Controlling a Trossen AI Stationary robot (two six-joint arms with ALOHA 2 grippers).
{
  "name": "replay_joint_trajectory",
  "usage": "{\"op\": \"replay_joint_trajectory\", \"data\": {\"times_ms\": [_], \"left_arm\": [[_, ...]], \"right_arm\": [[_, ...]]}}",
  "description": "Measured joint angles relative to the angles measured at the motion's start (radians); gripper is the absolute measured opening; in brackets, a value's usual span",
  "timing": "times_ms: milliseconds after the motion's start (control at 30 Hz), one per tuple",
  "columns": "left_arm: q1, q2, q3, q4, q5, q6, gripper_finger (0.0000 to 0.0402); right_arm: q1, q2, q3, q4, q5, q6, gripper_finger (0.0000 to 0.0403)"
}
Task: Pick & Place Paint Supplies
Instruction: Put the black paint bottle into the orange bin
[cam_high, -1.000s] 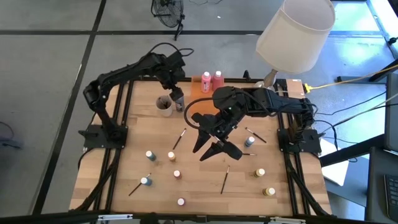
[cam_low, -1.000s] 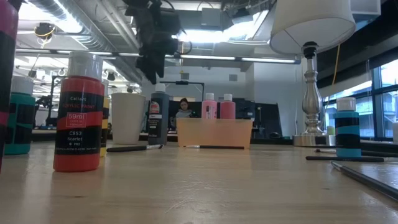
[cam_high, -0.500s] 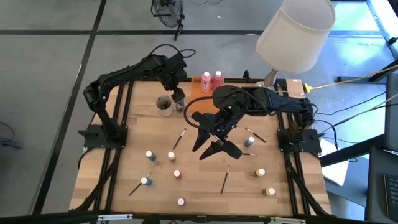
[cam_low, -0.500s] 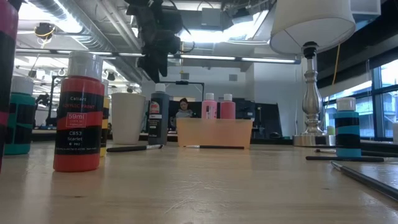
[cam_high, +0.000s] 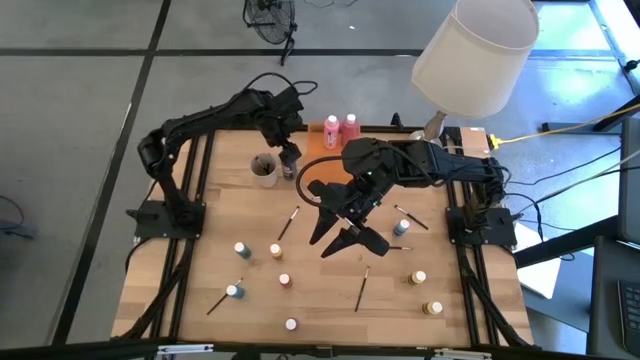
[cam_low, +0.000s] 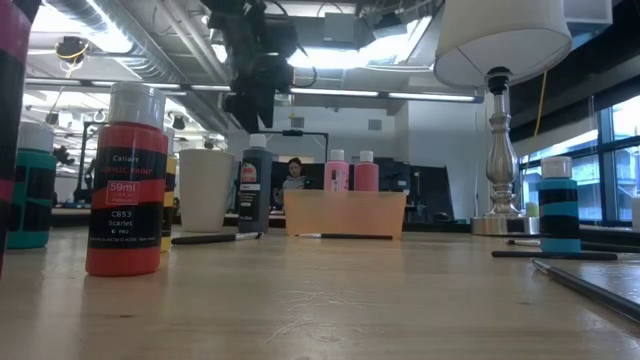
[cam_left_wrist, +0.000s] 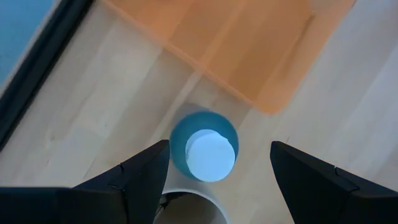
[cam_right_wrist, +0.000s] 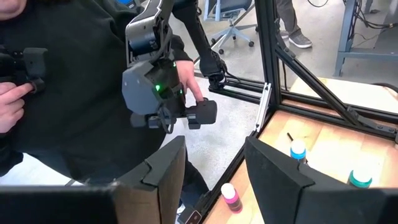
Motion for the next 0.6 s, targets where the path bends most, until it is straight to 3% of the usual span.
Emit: {"op": "replay_joint_trajectory", "data": {"times_ms": [600], "left_arm": [[0.0, 0.044, 0.0, -0.008, -0.034, -0.008, 0.0229]], "right_arm": [[0.0, 0.0, 0.0, -0.008, 0.0, 0.0, 0.0171]]}}
